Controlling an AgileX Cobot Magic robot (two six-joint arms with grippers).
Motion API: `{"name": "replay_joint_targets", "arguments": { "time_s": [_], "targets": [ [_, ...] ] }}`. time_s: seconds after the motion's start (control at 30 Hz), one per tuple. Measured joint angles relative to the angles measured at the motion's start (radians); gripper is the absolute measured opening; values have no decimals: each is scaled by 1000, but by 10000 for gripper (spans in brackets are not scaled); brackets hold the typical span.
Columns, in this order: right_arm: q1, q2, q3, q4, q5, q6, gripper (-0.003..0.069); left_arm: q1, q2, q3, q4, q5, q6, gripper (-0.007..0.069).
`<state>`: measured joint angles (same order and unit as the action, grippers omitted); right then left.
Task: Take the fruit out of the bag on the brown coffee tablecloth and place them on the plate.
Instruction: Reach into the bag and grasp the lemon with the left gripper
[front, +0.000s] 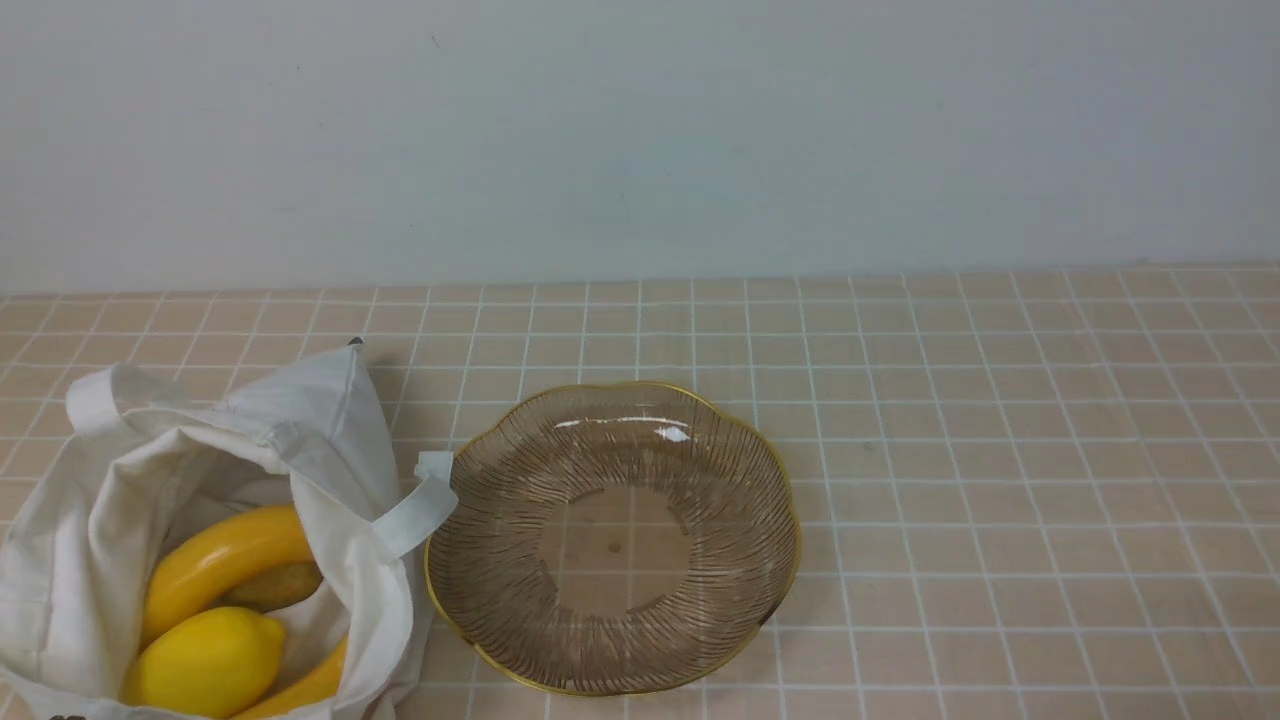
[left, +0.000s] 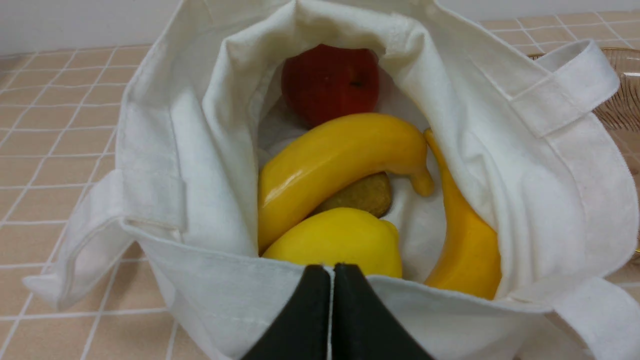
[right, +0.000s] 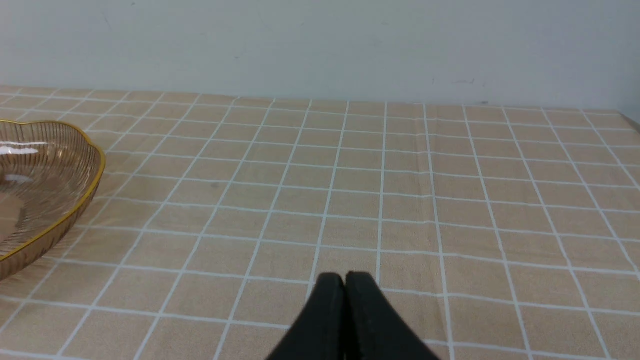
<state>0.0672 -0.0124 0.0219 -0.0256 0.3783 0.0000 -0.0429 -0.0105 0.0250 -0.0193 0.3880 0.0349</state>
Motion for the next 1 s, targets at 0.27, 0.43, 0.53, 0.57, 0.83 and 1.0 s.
{"name": "replay_joint_targets", "arguments": {
  "time_s": [0.27,0.43,0.53,0.57,0.83,1.0],
  "targets": [
    [0,0,0,0,0,0,-15,0,0,0,0,0,0,-8],
    [0,0,0,0,0,0,-15,0,0,0,0,0,0,-8],
    [0,0,0,0,0,0,-15,0,0,0,0,0,0,-8],
    [0,0,0,0,0,0,-15,0,0,0,0,0,0,-8],
    [0,0,0,0,0,0,-15,0,0,2,-34,-22,-18,-8],
    [0,0,0,0,0,0,-15,0,0,4,-315,-154,-141,-8]
  ]
}}
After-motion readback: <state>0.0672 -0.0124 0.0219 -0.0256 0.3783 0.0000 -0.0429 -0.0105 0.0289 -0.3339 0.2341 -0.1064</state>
